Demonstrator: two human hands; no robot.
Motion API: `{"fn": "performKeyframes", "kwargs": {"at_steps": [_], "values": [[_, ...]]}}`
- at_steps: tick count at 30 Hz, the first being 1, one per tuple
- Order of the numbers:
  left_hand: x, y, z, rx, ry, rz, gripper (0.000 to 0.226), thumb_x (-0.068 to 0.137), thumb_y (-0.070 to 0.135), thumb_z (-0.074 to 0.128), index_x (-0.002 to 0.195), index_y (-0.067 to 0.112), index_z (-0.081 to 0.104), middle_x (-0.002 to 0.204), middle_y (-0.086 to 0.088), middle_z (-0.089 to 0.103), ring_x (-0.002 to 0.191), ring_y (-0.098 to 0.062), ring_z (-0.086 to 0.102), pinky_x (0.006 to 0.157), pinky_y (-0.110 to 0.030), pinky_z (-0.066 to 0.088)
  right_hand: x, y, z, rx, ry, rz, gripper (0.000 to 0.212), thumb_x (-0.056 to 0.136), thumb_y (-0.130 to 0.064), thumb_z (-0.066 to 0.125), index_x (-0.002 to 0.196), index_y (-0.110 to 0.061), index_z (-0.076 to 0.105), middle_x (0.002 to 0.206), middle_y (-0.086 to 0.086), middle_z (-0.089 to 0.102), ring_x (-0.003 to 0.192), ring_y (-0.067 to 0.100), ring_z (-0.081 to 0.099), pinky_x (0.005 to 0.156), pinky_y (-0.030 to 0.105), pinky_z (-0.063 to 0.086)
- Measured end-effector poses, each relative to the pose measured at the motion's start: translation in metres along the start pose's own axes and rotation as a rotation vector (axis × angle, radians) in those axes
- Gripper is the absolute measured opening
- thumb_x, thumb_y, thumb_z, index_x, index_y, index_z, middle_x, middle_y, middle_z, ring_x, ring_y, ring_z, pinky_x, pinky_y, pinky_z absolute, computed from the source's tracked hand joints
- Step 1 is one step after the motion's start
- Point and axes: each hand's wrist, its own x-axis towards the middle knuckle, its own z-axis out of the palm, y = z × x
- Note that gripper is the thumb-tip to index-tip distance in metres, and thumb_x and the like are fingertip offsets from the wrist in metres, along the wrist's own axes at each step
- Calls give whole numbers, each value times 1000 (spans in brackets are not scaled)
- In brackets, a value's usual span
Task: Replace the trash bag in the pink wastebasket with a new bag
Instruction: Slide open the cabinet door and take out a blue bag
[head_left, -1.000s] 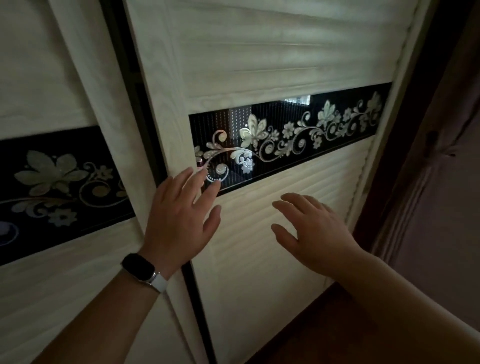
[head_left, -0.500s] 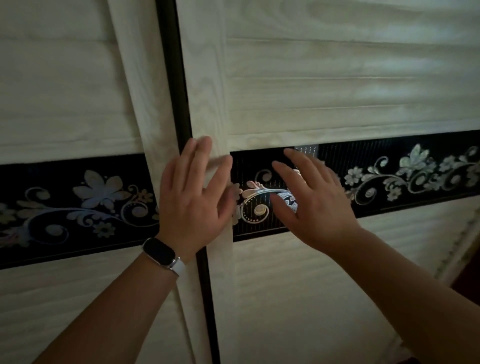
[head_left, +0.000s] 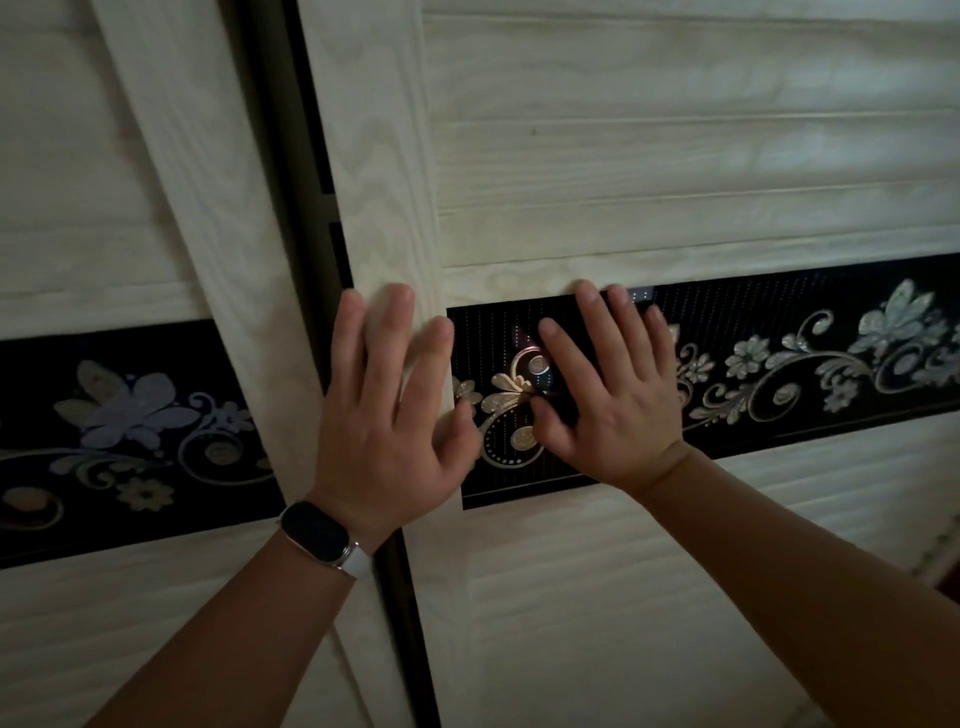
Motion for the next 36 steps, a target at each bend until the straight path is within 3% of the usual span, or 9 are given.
{"fn": "performKeyframes", "kwargs": {"at_steps": [7, 12, 16, 20, 28, 36], "values": [[10, 20, 18, -89, 11, 8, 67, 79, 21, 66, 135, -4, 41, 144, -30, 29, 134, -57, 26, 120, -53, 12, -9, 28, -4, -48, 11, 2, 64, 87, -49, 45, 142, -17, 39, 147, 18, 33, 144, 29, 22, 115, 50, 21], [18, 39, 35, -153, 25, 12, 69, 78, 21, 68, 136, -4, 41, 145, -30, 28, 137, -55, 22, 120, -53, 12, -18, 52, -10, -87, -29, 2, 60, 90, -48, 39, 141, -16, 38, 145, 21, 32, 138, 37, 29, 114, 53, 23], [25, 56, 48, -182, 24, 16, 67, 80, 20, 67, 137, -5, 41, 145, -30, 29, 135, -57, 22, 120, -53, 12, -25, 73, -13, -80, -40, 21, 60, 92, -50, 34, 142, -16, 36, 145, 21, 30, 143, 33, 22, 114, 53, 22], [34, 75, 63, -172, 14, 18, 68, 80, 20, 66, 138, -4, 38, 146, -29, 27, 136, -57, 21, 120, -53, 12, -34, 99, -14, -83, -26, 24, 61, 91, -50, 35, 142, -17, 35, 145, 20, 30, 145, 27, 18, 114, 53, 22], [61, 126, 101, -143, 11, 30, 69, 77, 19, 68, 135, -7, 40, 144, -31, 28, 136, -56, 22, 120, -55, 11, -54, 163, -24, -68, -1, -1, 56, 90, -48, 41, 137, -18, 43, 141, 18, 34, 134, 38, 34, 112, 54, 27], [87, 182, 143, -130, -29, 29, 68, 79, 21, 67, 136, -6, 40, 145, -31, 26, 128, -67, 33, 120, -55, 10, -79, 232, -38, -53, -40, 26, 55, 89, -45, 44, 137, -19, 42, 143, 18, 32, 136, 38, 32, 113, 54, 23]]}}
